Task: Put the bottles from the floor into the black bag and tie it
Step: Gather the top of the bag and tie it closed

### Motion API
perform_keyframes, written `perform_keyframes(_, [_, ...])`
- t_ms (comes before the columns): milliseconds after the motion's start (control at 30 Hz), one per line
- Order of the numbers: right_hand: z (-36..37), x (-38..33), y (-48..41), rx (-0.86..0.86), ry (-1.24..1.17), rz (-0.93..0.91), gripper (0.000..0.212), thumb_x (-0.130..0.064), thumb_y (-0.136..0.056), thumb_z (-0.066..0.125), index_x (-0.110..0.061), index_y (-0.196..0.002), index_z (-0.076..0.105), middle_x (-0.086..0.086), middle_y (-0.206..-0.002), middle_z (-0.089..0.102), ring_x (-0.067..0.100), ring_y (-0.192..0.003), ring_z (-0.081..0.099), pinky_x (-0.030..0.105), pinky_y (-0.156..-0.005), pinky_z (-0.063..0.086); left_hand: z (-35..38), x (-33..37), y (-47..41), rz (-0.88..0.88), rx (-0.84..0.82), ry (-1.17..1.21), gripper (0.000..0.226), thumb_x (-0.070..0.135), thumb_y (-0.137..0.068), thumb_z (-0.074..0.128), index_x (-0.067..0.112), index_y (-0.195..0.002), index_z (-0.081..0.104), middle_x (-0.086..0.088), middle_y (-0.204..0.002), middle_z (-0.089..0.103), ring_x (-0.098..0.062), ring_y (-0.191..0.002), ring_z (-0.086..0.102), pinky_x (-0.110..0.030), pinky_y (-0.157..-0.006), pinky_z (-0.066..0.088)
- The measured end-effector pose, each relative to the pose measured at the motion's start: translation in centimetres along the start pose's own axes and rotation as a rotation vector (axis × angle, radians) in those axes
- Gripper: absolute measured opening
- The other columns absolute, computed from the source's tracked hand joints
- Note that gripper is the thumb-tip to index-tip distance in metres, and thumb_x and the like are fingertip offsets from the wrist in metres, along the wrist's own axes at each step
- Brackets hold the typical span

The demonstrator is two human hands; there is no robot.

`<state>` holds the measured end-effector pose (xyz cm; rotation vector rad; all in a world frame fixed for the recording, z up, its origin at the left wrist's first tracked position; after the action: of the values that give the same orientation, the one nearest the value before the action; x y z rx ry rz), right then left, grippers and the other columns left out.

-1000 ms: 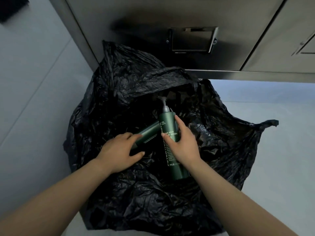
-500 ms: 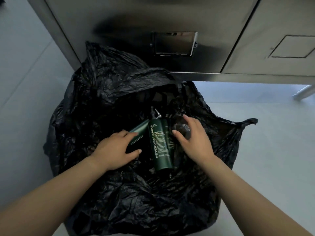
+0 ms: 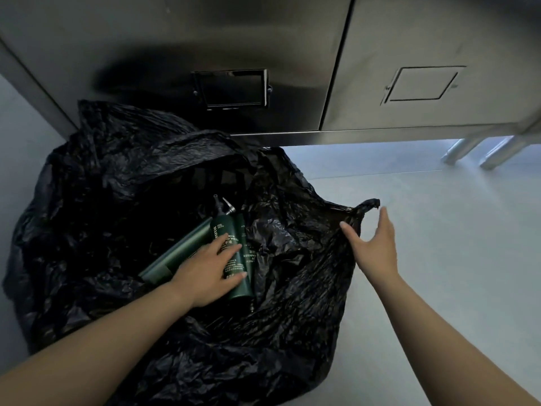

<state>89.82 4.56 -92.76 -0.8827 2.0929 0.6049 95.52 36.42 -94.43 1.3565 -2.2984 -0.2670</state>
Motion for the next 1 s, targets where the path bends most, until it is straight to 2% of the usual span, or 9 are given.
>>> perform_keyframes(67, [1.1, 0.4, 0.5, -0.064, -0.054, -0.008, 0.091, -0.047, -0.079, 0.068, -0.026, -0.149, 0.013, -0.001, -0.153, 0.029, 0.02, -0.135, 0.037, 0.041, -0.11, 0.034, 0.8, -0.1, 0.0, -0.003, -0.017, 0.004, 0.07, 0.065, -0.087, 0.037, 0.036, -0.147, 0.016, 0.007, -0.159, -0.005, -0.022, -0.144, 0.014, -0.036, -0.11, 0.032])
perform_keyframes(133, [2.1, -0.2, 0.9, -0.118, -0.098, -0.048, 0.086, -0.041, -0.08, 0.069, -0.033, -0.148, 0.017, -0.008, -0.145, 0.042, 0.014, -0.121, 0.051, 0.033, -0.097, 0.044, 1.1, 0.0, 0.1, 0.003, -0.016, 0.012, 0.07, 0.063, -0.087, 0.039, 0.035, -0.147, 0.018, 0.007, -0.159, -0.006, -0.022, -0.144, 0.015, -0.037, -0.11, 0.033])
perform_keyframes(233, [3.0, -1.3, 1.1, -0.141, -0.111, -0.123, 0.083, -0.03, -0.079, 0.073, -0.035, -0.146, 0.023, -0.015, -0.127, 0.051, 0.008, -0.104, 0.056, 0.024, -0.083, 0.043, 1.7, -0.3, 0.2, 0.005, -0.034, 0.002, 0.07, 0.061, -0.086, 0.043, 0.034, -0.146, 0.02, 0.008, -0.158, -0.007, -0.022, -0.144, 0.014, -0.037, -0.11, 0.032])
perform_keyframes(400, [2.8, -1.8, 1.4, -0.111, -0.166, -0.151, 0.071, -0.015, -0.081, 0.07, -0.032, -0.141, 0.035, -0.017, -0.112, 0.058, -0.004, -0.087, 0.058, 0.025, -0.078, 0.052, 1.7, -0.6, 0.1, 0.007, -0.061, -0.079, 0.071, 0.061, -0.086, 0.044, 0.034, -0.146, 0.017, 0.008, -0.158, -0.005, -0.02, -0.144, 0.015, -0.035, -0.107, 0.036])
perform_keyframes(567, [2.7, -4.6, 2.1, -0.118, -0.202, -0.239, 0.061, -0.013, -0.082, 0.068, -0.041, -0.132, 0.046, -0.028, -0.101, 0.059, -0.007, -0.086, 0.058, 0.012, -0.067, 0.051, -3.4, 1.8, -1.5, 0.039, 0.102, -0.005, 0.069, 0.057, -0.087, 0.047, 0.031, -0.146, 0.022, 0.003, -0.157, 0.016, -0.02, -0.14, 0.027, -0.033, -0.109, 0.034])
perform_keyframes(700, [3.2, -7.6, 3.3, -0.16, -0.224, -0.326, 0.058, -0.012, -0.081, 0.069, -0.04, -0.128, 0.052, -0.03, -0.103, 0.06, -0.009, -0.089, 0.057, 0.006, -0.069, 0.046, -9.0, 4.3, -1.8, 0.103, 0.301, 0.165, 0.065, 0.057, -0.086, 0.048, 0.032, -0.143, 0.029, 0.008, -0.15, 0.03, -0.014, -0.132, 0.037, -0.029, -0.099, 0.042])
perform_keyframes(800, [3.9, -9.3, 4.4, -0.207, -0.219, -0.384, 0.057, -0.01, -0.08, 0.07, -0.04, -0.126, 0.053, -0.03, -0.102, 0.061, -0.009, -0.09, 0.057, 0.006, -0.069, 0.045, -11.8, 6.0, -1.1, 0.163, 0.42, 0.311, 0.061, 0.056, -0.084, 0.05, 0.033, -0.138, 0.036, 0.012, -0.142, 0.04, -0.007, -0.123, 0.043, -0.02, -0.092, 0.037])
perform_keyframes(933, [5.5, -10.5, 6.1, -0.284, -0.211, -0.432, 0.056, -0.008, -0.08, 0.07, -0.042, -0.123, 0.055, -0.024, -0.106, 0.063, -0.014, -0.095, 0.057, 0.004, -0.073, 0.043, -12.5, 8.1, -0.4, 0.225, 0.434, 0.53, 0.049, 0.049, -0.082, 0.058, 0.042, -0.129, 0.046, 0.015, -0.126, 0.051, 0.004, -0.107, 0.051, -0.006, -0.083, 0.038])
perform_keyframes(1000, [6.1, -10.9, 6.8, -0.307, -0.208, -0.456, 0.054, -0.007, -0.08, 0.07, -0.036, -0.123, 0.057, -0.021, -0.107, 0.065, -0.015, -0.096, 0.057, 0.002, -0.072, 0.041, -12.2, 8.3, -0.4, 0.221, 0.428, 0.632, 0.041, 0.039, -0.083, 0.062, 0.042, -0.123, 0.053, 0.015, -0.117, 0.059, 0.008, -0.104, 0.053, -0.007, -0.086, 0.039])
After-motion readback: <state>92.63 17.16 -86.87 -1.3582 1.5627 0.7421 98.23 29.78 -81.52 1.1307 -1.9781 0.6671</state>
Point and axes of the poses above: each hand's wrist, its own y-axis away from the middle knuckle, its own z-axis out of the palm, x = y × z, the point moved 9 cm from there along -y, towards the middle knuckle
